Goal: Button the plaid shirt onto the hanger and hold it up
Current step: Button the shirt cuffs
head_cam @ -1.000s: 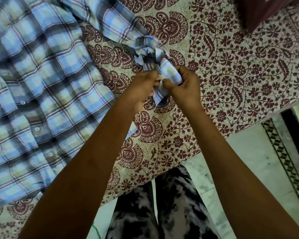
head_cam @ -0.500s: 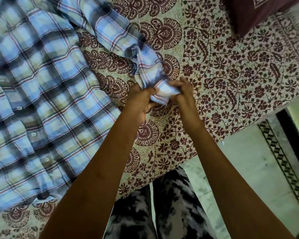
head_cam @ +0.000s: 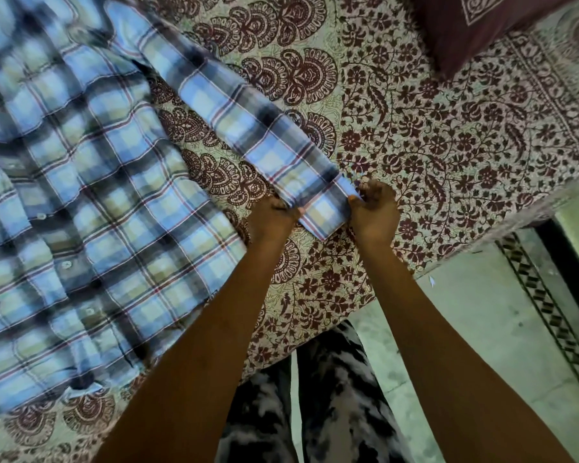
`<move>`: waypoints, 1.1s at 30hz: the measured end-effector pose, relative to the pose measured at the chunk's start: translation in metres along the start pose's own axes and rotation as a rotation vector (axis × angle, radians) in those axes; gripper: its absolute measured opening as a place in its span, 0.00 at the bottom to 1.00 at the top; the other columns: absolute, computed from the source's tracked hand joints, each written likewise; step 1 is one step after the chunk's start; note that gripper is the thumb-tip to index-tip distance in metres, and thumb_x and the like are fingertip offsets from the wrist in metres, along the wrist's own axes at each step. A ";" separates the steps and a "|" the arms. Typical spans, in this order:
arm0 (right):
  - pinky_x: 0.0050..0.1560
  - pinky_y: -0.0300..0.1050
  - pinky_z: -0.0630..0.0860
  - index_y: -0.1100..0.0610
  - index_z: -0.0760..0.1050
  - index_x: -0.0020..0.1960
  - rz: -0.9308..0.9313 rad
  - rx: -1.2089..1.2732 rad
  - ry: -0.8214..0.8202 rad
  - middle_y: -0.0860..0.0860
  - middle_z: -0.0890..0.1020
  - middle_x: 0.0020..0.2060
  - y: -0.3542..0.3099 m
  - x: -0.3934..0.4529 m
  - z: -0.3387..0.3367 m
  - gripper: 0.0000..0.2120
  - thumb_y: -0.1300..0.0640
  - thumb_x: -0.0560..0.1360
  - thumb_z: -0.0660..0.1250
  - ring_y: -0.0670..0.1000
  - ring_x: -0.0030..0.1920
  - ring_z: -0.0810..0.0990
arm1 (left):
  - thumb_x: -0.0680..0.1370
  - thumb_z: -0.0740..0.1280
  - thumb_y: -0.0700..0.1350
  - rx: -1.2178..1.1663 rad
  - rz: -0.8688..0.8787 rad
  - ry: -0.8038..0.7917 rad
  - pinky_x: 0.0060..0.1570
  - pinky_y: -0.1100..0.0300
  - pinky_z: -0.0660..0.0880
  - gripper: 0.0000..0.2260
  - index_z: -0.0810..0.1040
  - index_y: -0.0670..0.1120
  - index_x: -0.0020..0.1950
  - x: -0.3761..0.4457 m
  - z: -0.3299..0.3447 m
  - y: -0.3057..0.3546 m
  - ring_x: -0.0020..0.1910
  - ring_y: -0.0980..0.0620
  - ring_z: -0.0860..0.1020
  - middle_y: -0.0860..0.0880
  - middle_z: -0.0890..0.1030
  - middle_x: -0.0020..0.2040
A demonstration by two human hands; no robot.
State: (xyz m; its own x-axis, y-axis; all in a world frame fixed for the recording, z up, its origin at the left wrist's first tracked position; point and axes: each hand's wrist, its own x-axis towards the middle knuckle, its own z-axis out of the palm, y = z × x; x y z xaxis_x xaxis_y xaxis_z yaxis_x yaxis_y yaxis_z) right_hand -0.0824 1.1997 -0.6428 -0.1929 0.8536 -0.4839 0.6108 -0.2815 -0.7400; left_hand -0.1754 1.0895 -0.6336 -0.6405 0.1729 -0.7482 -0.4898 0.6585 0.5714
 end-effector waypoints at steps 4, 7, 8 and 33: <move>0.62 0.43 0.71 0.61 0.67 0.67 -0.205 -0.185 -0.066 0.57 0.73 0.64 -0.006 -0.035 -0.018 0.22 0.62 0.74 0.65 0.54 0.63 0.72 | 0.70 0.72 0.41 0.095 0.133 0.058 0.53 0.54 0.77 0.13 0.76 0.45 0.53 -0.030 -0.020 -0.005 0.46 0.49 0.79 0.47 0.81 0.48; 0.58 0.21 0.63 0.62 0.64 0.70 -0.292 -0.255 -0.158 0.54 0.73 0.61 -0.015 -0.079 -0.030 0.24 0.63 0.75 0.64 0.49 0.56 0.73 | 0.72 0.70 0.40 0.155 0.255 0.087 0.56 0.59 0.72 0.15 0.75 0.44 0.59 -0.064 -0.047 -0.008 0.55 0.49 0.78 0.46 0.80 0.57; 0.58 0.20 0.61 0.63 0.63 0.70 -0.320 -0.290 -0.188 0.56 0.73 0.62 -0.018 -0.095 -0.032 0.24 0.63 0.75 0.63 0.50 0.56 0.73 | 0.73 0.69 0.40 0.191 0.293 0.116 0.57 0.60 0.70 0.16 0.75 0.44 0.60 -0.077 -0.061 -0.010 0.58 0.48 0.77 0.45 0.79 0.59; 0.69 0.57 0.62 0.61 0.64 0.70 -0.886 -0.583 -0.773 0.60 0.68 0.70 -0.034 -0.529 0.197 0.26 0.51 0.76 0.61 0.61 0.71 0.65 | 0.72 0.61 0.49 0.208 0.327 0.715 0.59 0.45 0.72 0.22 0.73 0.44 0.65 -0.244 -0.496 -0.277 0.62 0.40 0.74 0.42 0.75 0.64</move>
State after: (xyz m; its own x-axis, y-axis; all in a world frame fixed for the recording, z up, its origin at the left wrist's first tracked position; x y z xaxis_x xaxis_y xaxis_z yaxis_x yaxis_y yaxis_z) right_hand -0.1526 0.6711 -0.4537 -0.9660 0.1250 -0.2264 0.2531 0.6368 -0.7283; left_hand -0.1764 0.5018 -0.4422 -0.9895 -0.0833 -0.1180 -0.1377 0.7906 0.5967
